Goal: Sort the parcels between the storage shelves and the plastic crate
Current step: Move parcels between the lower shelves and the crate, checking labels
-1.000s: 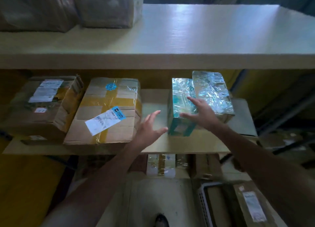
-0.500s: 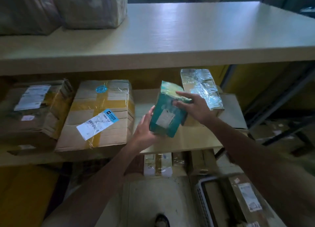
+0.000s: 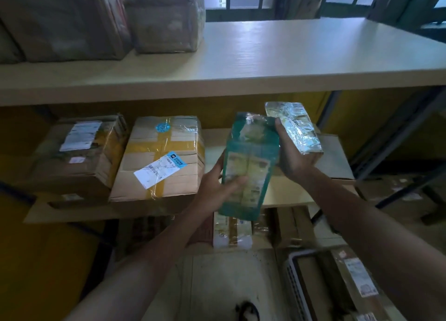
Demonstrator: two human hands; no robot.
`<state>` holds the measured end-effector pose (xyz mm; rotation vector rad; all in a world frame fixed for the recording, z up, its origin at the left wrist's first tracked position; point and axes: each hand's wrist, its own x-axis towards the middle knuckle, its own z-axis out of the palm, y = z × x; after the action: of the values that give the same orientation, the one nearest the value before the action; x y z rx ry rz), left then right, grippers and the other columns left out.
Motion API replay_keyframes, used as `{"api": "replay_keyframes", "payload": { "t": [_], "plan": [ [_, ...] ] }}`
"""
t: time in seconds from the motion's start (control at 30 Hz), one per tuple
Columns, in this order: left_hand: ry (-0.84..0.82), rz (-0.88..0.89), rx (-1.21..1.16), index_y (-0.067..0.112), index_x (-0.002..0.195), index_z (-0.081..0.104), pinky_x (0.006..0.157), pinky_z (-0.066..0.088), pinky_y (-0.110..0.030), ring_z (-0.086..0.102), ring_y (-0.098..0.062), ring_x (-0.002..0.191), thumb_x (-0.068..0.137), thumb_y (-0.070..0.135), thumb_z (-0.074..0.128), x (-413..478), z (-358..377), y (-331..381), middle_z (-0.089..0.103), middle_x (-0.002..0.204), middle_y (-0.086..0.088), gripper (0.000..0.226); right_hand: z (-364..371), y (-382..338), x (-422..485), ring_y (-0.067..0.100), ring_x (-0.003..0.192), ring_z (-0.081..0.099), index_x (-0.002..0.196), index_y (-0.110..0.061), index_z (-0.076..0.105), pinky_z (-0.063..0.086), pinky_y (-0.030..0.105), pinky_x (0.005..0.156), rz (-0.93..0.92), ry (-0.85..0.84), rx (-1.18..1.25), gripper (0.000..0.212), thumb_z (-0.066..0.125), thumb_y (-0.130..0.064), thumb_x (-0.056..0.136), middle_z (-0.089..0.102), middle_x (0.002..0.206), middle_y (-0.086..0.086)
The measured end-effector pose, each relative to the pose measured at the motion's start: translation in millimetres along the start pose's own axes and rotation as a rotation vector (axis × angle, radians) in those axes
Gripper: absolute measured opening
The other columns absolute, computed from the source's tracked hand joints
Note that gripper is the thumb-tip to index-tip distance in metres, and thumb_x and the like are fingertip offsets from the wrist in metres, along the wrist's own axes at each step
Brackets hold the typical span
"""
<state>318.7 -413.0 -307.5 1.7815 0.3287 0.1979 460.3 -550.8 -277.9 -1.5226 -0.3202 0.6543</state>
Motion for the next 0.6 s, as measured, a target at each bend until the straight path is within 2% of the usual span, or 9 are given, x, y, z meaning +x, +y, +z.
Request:
{"api": "replay_keyframes", "payload": {
  "t": [0.07,0.13,0.27,0.37,0.43,0.5,0.6],
  "plan": [
    [0.004,-0.067,-0.045,0.046,0.1,0.055,0.055,0.048,-0.007,0.064,0.007,0.081,0.074,0.054,0.065,-3,4,3,0.066,0.087,0.026,0.029,2,8,-6,0.028,0.135,0.036,0.142,-0.039,0.028,0.043,0.051,0.093,0.047,-0.005,-0.01,0.092,0.04,-0.085,0.064,0.035,0.15,-0.002],
    [0.022,-0.095,-0.037,0.043,0.093,0.056,0.051,0.047,-0.007,0.065,0.008,0.072,0.079,0.049,0.063,-5,4,4,0.067,0.083,0.022,0.017,0,16,-9,0.028,0.138,0.03,0.146,-0.04,0.018,0.044,0.05,0.09,0.067,-0.037,-0.035,0.101,0.044,-0.086,0.059,0.025,0.155,-0.003],
    [0.117,-0.12,-0.004,0.037,0.089,0.057,0.047,0.046,-0.009,0.064,0.009,0.064,0.081,0.049,0.059,-3,3,3,0.067,0.081,0.017,0.014,-5,32,-10,0.027,0.131,0.037,0.147,-0.041,0.012,0.048,0.047,0.086,0.13,-0.128,-0.079,0.092,0.051,-0.073,0.07,0.033,0.148,-0.003],
    [0.189,-0.161,0.096,0.036,0.085,0.058,0.047,0.046,-0.009,0.064,0.008,0.061,0.08,0.056,0.055,-2,9,3,0.067,0.077,0.014,0.022,-10,41,-12,0.021,0.12,0.043,0.148,-0.039,0.008,0.05,0.047,0.087,0.175,-0.196,-0.118,0.104,0.06,-0.072,0.065,0.039,0.139,-0.003],
    [0.192,-0.173,0.126,0.037,0.083,0.058,0.045,0.045,-0.009,0.064,0.007,0.059,0.077,0.061,0.054,-1,15,2,0.067,0.075,0.015,0.024,-16,45,-12,0.019,0.115,0.045,0.148,-0.04,0.009,0.053,0.043,0.082,0.206,-0.218,-0.094,0.108,0.065,-0.073,0.062,0.045,0.129,-0.007],
    [0.196,-0.186,0.117,0.038,0.086,0.059,0.048,0.046,-0.011,0.065,0.005,0.061,0.073,0.066,0.052,-1,21,1,0.069,0.077,0.014,0.031,-22,47,-9,0.019,0.115,0.045,0.147,-0.041,0.012,0.053,0.039,0.076,0.231,-0.24,-0.081,0.102,0.061,-0.07,0.063,0.044,0.126,-0.009],
    [0.223,-0.239,0.094,0.034,0.117,0.059,0.062,0.047,-0.014,0.062,0.005,0.072,0.077,0.063,0.052,-1,29,-4,0.068,0.09,0.012,0.05,-30,49,-3,0.02,0.117,0.05,0.141,-0.042,0.03,0.052,0.038,0.073,0.222,-0.233,-0.071,0.074,0.048,-0.069,0.074,0.051,0.129,-0.006]
  ]
}}
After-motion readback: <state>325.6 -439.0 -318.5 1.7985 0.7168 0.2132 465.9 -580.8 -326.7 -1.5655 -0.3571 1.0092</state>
